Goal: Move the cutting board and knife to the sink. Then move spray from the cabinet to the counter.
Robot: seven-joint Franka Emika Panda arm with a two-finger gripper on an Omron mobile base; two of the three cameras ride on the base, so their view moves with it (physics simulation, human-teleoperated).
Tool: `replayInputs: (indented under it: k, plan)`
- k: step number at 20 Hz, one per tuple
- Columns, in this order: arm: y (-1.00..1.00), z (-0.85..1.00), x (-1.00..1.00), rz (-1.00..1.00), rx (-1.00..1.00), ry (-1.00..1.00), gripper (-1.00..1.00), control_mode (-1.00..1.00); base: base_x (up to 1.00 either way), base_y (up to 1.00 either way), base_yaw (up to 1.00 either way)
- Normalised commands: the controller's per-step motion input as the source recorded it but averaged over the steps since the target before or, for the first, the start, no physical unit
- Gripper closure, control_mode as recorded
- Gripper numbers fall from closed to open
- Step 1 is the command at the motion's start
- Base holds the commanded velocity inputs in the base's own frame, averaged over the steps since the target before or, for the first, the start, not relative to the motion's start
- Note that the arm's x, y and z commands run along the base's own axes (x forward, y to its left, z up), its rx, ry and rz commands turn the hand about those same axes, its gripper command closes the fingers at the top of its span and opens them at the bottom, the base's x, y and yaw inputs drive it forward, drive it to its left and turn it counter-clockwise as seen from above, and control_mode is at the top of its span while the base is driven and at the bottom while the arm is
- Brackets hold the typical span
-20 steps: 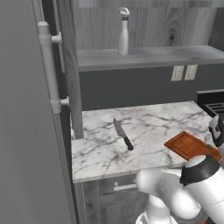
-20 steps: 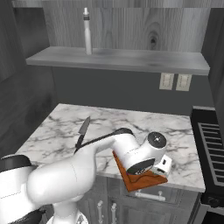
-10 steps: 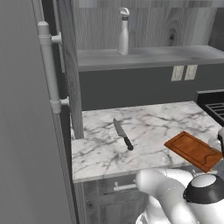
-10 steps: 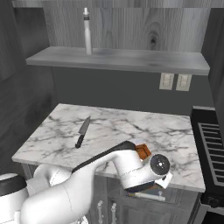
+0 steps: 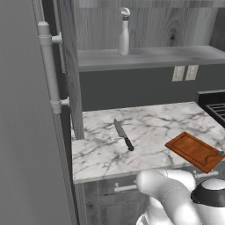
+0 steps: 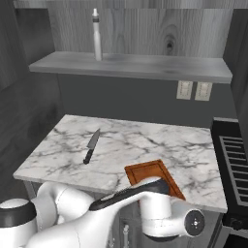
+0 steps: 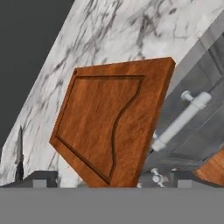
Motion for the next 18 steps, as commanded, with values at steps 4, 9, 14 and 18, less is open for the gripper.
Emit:
replayInputs:
  k: [4,9,14,18]
  plan:
    - [-0.28,0.0,-0.09,-0.22,0.36,0.0,-1.0,-1.0,0.0,0.0,0.0]
    - [-0.23,0.0,-0.03,-0.17,0.3,0.0,-1.0,-1.0,0.0,0.0,0.0]
    - [0.0,-0.07,0.0,-0.04,0.07,0.0,-1.0,-1.0,0.0,0.0,0.0]
    - [0.04,-0.22,0.02,0.0,0.0,0.0,-1.0,-1.0,0.0,0.0,0.0]
